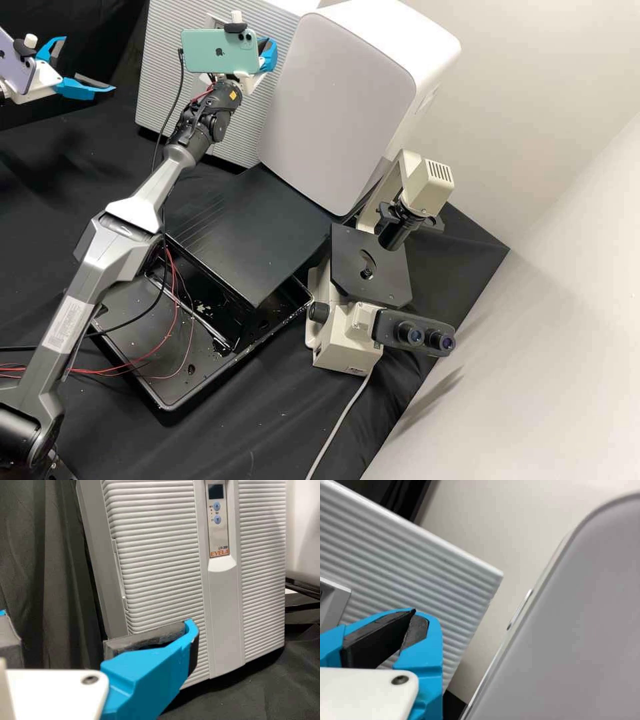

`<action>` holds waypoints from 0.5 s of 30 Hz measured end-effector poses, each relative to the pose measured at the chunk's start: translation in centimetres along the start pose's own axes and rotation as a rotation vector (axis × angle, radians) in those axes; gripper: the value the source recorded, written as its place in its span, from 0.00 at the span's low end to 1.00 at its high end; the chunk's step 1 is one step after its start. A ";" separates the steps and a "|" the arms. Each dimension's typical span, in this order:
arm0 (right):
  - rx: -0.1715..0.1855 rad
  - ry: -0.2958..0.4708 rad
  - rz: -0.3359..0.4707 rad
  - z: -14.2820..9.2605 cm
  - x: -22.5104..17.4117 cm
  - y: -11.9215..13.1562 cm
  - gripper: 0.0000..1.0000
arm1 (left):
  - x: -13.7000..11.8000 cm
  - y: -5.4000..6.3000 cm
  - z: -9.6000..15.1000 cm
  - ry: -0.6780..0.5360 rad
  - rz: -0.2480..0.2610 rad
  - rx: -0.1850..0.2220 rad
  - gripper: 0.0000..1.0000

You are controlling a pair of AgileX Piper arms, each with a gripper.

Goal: Close the incubator door

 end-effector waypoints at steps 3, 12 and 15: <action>-0.017 -0.002 0.000 0.2 0.2 -0.5 0.00 | 0.0 0.0 0.0 0.000 0.000 0.000 1.00; 0.030 -0.009 0.018 0.6 0.2 0.0 0.00 | 0.0 0.0 0.0 0.000 0.000 0.000 1.00; 0.033 -0.016 0.013 0.8 0.2 -0.3 0.00 | 0.0 0.0 0.0 0.000 0.000 0.000 1.00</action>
